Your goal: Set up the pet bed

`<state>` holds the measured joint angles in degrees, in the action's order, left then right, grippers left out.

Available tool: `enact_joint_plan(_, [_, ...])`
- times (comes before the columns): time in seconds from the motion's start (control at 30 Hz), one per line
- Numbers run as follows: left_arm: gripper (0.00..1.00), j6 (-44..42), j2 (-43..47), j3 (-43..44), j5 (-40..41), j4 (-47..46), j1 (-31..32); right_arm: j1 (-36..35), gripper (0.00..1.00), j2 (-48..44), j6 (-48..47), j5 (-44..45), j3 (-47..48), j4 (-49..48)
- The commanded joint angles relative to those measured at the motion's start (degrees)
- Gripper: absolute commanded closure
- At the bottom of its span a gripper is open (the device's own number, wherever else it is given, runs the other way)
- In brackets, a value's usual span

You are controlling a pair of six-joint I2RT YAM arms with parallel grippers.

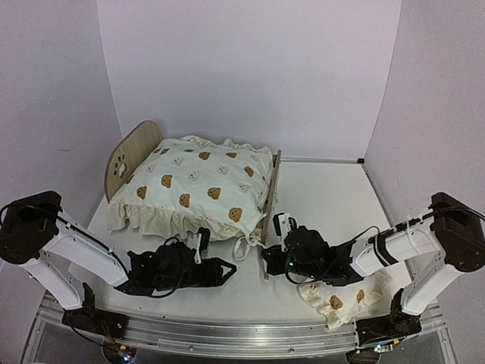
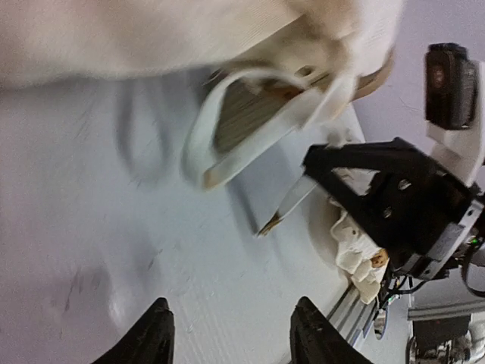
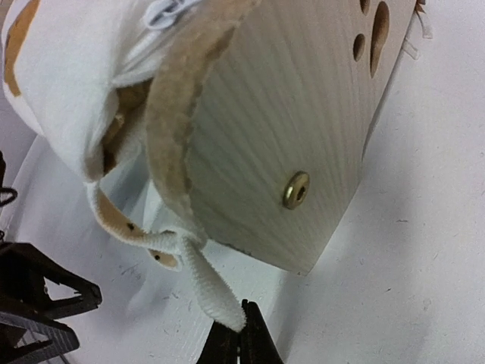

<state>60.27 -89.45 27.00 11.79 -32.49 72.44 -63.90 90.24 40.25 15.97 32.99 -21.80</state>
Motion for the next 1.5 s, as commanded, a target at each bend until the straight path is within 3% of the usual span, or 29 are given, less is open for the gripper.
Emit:
enact_joint_plan(0.0, [0.42,-14.52,2.52,2.83,-10.02,-4.21,-7.43,0.18,1.0,-4.01,-4.08,-2.12,2.11,-0.86])
enact_joint_plan(0.13, [0.39,-15.75,0.17,5.38,-5.74,-4.43,-8.06,0.17,1.0,-4.45,-4.75,-2.5,2.47,-0.87])
enact_joint_plan(0.3, [0.42,-17.76,-6.0,10.88,-2.67,-4.79,-8.15,0.13,1.0,-4.12,-4.85,-3.61,2.53,-2.08])
enact_joint_plan(0.5, [0.42,-15.08,-13.07,14.47,1.48,-4.87,-8.2,0.13,1.0,-4.55,-5.19,-3.98,2.39,-2.36])
enact_joint_plan(0.67, [0.52,-13.52,-16.24,15.03,6.65,-5.02,-7.98,0.15,1.0,-5.1,-5.27,-4.1,2.1,-2.75])
enact_joint_plan(0.9, [0.49,-14.77,-21.68,18.54,2.67,-12.75,-7.5,0.18,1.0,-4.17,-4.96,-4.4,1.73,-3.65])
enact_joint_plan(0.93, [0.51,-14.62,-22.16,18.68,3.05,-13.28,-7.53,0.18,1.0,-4.05,-4.86,-4.59,1.79,-3.7])
enact_joint_plan(1.0, [0.66,-15.46,-22.54,17.95,4.58,-14.86,-7.49,0.18,1.0,-3.86,-4.6,-4.83,1.68,-3.74])
enact_joint_plan(1.07, [0.85,-17.08,-20.58,16.37,7.15,-15.03,-7.36,0.13,1.0,-4.03,-3.88,-4.25,1.58,-3.17])
enact_joint_plan(1.17, [0.99,-18.71,-13.25,10.54,14.52,-14.56,-4.6,0.23,1.0,-5.58,-3.0,-3.03,1.0,-0.24])
enact_joint_plan(1.33, [1.0,-15.8,-0.06,2.14,21.44,-10.67,3.85,0.51,1.0,-7.57,-1.44,-1.11,1.8,7.17])
enact_joint_plan(1.47, [1.0,-23.76,5.6,2.58,21.94,-10.04,7.54,1.0,1.0,-6.79,-1.33,-2.07,2.04,8.23])
